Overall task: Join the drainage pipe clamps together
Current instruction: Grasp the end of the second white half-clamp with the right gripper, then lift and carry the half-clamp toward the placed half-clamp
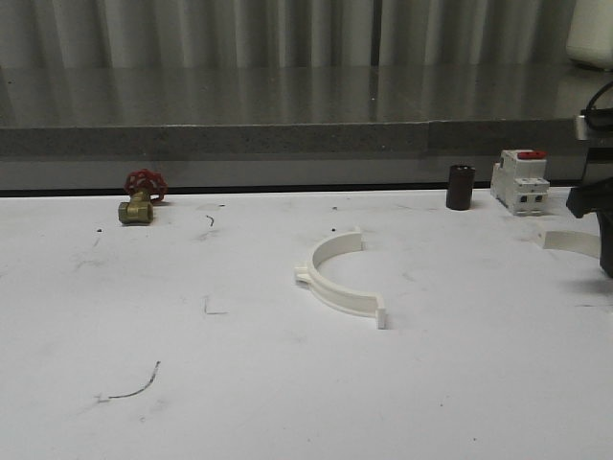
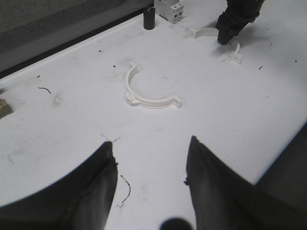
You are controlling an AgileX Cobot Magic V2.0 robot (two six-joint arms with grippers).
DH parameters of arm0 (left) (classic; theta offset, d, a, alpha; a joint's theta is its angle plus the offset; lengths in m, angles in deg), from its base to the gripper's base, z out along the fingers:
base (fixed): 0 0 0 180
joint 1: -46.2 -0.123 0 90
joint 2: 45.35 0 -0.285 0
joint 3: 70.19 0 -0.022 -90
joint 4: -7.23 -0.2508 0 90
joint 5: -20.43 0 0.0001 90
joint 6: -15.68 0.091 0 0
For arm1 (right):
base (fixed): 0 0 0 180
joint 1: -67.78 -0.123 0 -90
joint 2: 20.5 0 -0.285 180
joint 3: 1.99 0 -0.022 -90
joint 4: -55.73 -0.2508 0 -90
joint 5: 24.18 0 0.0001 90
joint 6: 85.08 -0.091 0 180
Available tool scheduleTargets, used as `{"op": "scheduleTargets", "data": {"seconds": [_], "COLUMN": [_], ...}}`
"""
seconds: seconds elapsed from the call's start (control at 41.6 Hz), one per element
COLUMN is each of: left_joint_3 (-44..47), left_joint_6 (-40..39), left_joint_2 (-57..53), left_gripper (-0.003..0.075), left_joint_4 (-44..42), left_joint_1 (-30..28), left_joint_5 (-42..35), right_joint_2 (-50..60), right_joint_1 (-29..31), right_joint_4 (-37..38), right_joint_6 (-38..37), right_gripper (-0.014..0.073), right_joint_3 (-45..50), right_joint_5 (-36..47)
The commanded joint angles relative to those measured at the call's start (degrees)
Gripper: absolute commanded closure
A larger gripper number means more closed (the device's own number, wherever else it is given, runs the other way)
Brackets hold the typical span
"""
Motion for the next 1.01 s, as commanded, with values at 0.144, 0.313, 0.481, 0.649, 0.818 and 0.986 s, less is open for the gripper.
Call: {"op": "scheduleTargets", "data": {"seconds": [0.144, 0.313, 0.481, 0.649, 0.818, 0.986], "left_joint_3": [-1.4, -1.4, -1.4, -1.4, -1.4, -1.4], "left_joint_6": [-0.1, -0.1, -0.1, -0.1, -0.1, -0.1], "left_joint_2": [-0.2, -0.2, -0.2, -0.2, -0.2, -0.2], "left_gripper": [0.0386, 0.0386, 0.0386, 0.0386, 0.0386, 0.0386], "left_joint_4": [0.7, 0.7, 0.7, 0.7, 0.7, 0.7], "left_joint_1": [-0.1, -0.1, -0.1, -0.1, -0.1, -0.1], "left_joint_5": [-4.2, -4.2, -4.2, -4.2, -4.2, -4.2], "right_joint_2": [2.2, 2.2, 2.2, 4.1, 11.7, 21.7], "right_joint_1": [0.3, 0.3, 0.3, 0.1, -1.4, -6.3], "right_joint_4": [0.9, 1.3, 1.8, 0.8, -0.3, -0.3], "right_joint_6": [0.8, 0.8, 0.8, 0.3, -4.8, -6.1], "right_gripper": [0.0364, 0.0424, 0.0424, 0.0424, 0.0424, 0.0424], "right_joint_3": [-1.8, -1.8, -1.8, -3.9, -4.2, -4.2], "right_joint_5": [1.7, 1.3, 1.0, -4.0, -8.0, -13.0]}}
